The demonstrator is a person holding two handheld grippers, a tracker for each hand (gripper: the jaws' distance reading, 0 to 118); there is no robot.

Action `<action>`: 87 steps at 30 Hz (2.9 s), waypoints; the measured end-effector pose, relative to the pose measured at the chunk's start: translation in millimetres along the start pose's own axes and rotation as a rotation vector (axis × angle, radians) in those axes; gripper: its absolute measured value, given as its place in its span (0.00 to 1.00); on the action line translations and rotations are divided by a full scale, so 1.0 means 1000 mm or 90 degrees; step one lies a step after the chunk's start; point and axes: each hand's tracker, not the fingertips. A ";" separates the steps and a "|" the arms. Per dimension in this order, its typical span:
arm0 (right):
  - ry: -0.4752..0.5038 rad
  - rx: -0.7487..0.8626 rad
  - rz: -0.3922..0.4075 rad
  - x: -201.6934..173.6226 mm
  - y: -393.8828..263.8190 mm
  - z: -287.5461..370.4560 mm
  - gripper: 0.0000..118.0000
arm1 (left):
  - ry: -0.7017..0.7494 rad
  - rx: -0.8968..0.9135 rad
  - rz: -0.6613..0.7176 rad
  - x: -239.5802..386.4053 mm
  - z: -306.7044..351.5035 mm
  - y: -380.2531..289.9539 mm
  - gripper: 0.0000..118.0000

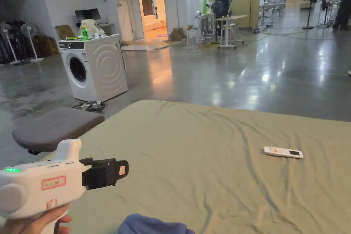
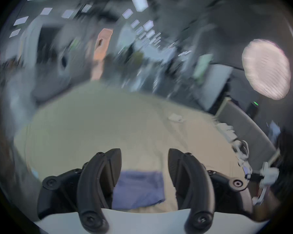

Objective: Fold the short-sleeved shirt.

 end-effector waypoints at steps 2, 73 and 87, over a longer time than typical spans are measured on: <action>-0.003 0.045 0.019 -0.009 0.008 0.017 0.00 | 0.016 0.121 -0.145 0.053 0.030 -0.004 0.85; -0.210 0.425 0.212 -0.090 0.022 0.139 1.00 | 0.089 0.257 -0.197 0.252 0.098 -0.070 0.88; -0.207 0.418 0.224 -0.094 0.022 0.136 1.00 | 0.112 0.259 -0.195 0.250 0.099 -0.070 0.88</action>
